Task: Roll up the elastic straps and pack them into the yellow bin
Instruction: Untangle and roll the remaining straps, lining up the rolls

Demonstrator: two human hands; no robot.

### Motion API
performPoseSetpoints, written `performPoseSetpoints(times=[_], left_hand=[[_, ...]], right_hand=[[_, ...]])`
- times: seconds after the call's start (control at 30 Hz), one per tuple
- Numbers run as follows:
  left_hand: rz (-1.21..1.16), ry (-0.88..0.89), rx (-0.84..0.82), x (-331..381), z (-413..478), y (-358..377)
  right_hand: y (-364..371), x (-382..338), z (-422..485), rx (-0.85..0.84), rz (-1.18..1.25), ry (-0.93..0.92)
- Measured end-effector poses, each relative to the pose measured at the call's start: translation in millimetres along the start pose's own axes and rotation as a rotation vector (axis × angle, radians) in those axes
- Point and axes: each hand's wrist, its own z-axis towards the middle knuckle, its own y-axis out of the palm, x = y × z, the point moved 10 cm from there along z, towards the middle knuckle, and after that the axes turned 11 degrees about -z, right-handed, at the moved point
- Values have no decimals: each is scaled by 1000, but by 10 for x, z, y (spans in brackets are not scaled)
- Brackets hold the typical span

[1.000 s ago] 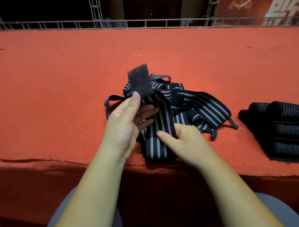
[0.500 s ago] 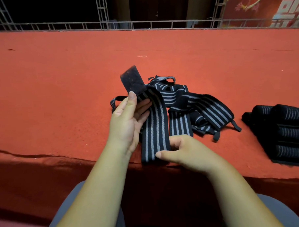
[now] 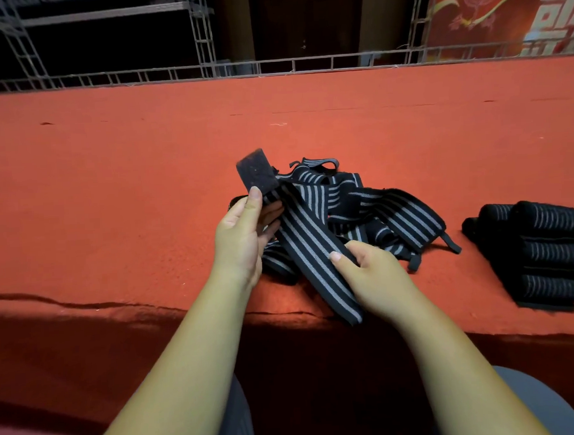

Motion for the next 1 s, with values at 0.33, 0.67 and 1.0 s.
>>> performPoseSetpoints(times=[0.33,0.67,1.0], left_hand=[[34,2,-5,-190,49,13],[237,19,-17,51,158,43],[351,150,176,749,225,-611]], right_hand=[[80,154,-242,-422,602,213],[381,56,-314,-449,638,121],[764,-551,-143,-347,304,-26]])
